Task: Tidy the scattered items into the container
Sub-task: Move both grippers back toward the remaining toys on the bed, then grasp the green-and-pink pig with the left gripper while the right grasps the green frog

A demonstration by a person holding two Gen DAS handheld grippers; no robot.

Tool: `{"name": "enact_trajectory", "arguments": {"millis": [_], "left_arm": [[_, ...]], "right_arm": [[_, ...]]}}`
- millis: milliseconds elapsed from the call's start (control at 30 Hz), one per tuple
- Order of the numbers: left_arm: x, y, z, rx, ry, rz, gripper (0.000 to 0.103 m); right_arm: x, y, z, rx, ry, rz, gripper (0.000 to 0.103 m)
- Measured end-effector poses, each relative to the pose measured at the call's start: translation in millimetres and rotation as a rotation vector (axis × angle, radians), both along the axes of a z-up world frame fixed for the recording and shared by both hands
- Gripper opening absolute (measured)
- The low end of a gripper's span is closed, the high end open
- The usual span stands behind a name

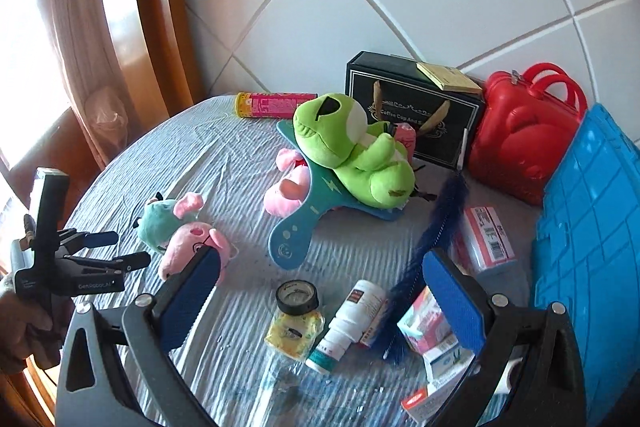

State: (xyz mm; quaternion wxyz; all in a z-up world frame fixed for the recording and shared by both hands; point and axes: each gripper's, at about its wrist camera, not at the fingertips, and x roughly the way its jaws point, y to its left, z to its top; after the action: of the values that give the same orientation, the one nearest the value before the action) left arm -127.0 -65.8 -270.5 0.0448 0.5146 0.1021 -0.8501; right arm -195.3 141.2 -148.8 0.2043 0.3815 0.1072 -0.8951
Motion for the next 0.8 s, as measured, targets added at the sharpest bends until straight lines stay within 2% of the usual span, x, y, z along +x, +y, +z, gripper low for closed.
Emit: {"name": "enact_trajectory", "arguments": {"millis": [133, 333, 467, 567, 667, 733, 767, 800], "left_arm": [[-10.6, -10.2, -22.6, 0.033, -0.011, 0.026, 0.08], [-25.1, -19.7, -42.0, 0.191, -0.022, 0.085, 0.08], [-36.5, -14.3, -53.6, 0.242, -0.038, 0.112, 0.08], [-45.5, -11.8, -59.5, 0.236, -0.04, 0.142, 0.087], [-53.4, -9.4, -67.7, 0.22, -0.055, 0.184, 0.102], [-58.2, -3.7, -79.9, 0.169, -0.114, 0.208, 0.103], [-61.3, -1.7, -89.1, 0.177, -0.147, 0.209, 0.103], [-62.9, -4.2, -100.6, 0.25, -0.164, 0.216, 0.103]], "right_arm": [[-43.8, -28.2, -18.4, 0.042, 0.019, 0.033, 0.103], [-94.1, -57.5, -40.8, 0.123, 0.045, 0.07, 0.103], [-122.8, -69.2, -50.6, 0.158, 0.044, 0.08, 0.103], [-143.2, -80.3, -56.9, 0.197, 0.06, 0.092, 0.103], [-164.2, -89.3, -69.4, 0.262, 0.061, 0.09, 0.103], [-176.7, -93.9, -78.4, 0.294, 0.053, 0.094, 0.103], [-182.3, -96.3, -83.4, 0.313, 0.046, 0.096, 0.103], [-188.3, -98.3, -88.7, 0.329, 0.035, 0.097, 0.103]]}}
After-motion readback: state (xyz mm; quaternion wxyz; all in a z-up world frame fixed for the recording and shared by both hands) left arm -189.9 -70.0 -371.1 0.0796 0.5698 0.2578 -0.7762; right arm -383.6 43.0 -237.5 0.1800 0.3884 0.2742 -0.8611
